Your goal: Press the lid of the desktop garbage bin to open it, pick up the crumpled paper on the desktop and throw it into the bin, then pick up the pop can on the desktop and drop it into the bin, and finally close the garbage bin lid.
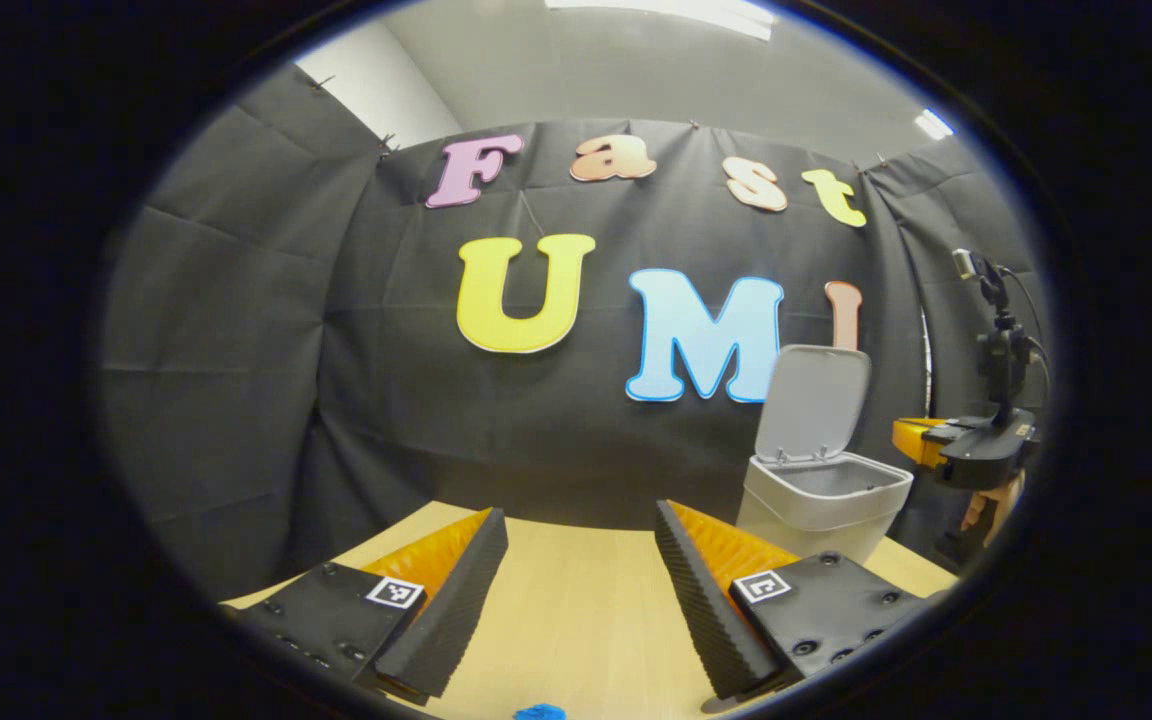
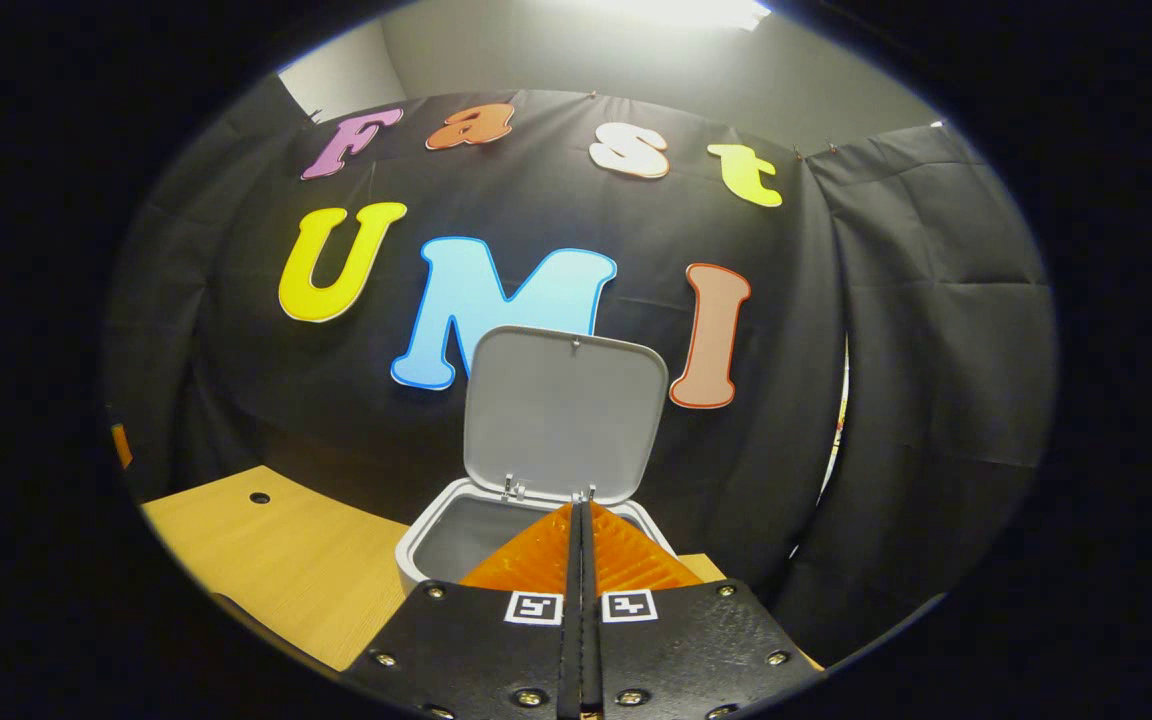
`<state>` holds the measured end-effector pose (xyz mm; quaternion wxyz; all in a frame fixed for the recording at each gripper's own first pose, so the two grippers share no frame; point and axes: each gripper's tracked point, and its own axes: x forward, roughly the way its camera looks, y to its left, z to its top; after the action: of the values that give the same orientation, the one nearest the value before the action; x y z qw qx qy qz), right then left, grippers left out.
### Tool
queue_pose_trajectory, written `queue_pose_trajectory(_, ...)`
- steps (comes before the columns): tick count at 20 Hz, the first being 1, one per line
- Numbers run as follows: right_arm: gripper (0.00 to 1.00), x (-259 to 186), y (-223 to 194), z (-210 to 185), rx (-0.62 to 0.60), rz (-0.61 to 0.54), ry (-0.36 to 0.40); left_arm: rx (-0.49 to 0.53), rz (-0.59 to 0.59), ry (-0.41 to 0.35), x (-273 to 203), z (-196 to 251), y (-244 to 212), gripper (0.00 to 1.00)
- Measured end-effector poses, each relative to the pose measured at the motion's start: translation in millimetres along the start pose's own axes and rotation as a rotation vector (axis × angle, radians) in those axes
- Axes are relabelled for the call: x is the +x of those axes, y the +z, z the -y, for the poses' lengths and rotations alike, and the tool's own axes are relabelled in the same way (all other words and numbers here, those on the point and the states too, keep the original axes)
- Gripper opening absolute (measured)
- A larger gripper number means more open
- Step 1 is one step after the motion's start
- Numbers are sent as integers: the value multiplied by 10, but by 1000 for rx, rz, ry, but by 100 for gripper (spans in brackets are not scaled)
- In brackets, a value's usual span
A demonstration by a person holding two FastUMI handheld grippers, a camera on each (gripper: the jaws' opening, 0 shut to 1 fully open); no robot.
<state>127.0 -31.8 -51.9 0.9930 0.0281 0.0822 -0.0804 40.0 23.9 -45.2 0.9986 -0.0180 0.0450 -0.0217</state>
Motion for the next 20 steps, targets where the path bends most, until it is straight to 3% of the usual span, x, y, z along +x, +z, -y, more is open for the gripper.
queue_pose_trajectory(9,1,-275,35,-38,20,24,-2,20,-17,3,-30,-94,-156,98)
queue_pose_trajectory(10,13,-292,0,-53,33,19,0,22,-20,5,-38,-108,-171,98)
queue_pose_trajectory(15,41,-399,-82,-103,70,-4,17,20,-34,14,-62,-167,-251,96)
queue_pose_trajectory(16,55,-416,-94,-109,72,-4,15,20,-37,14,-58,-170,-271,98)
queue_pose_trajectory(17,57,-443,-82,-121,74,0,17,21,-42,13,-60,-164,-271,98)
queue_pose_trajectory(18,71,-459,-89,-146,73,2,20,21,-49,12,-61,-164,-284,98)
queue_pose_trajectory(20,79,-502,-90,-182,75,7,26,21,-65,11,-69,-165,-322,97)
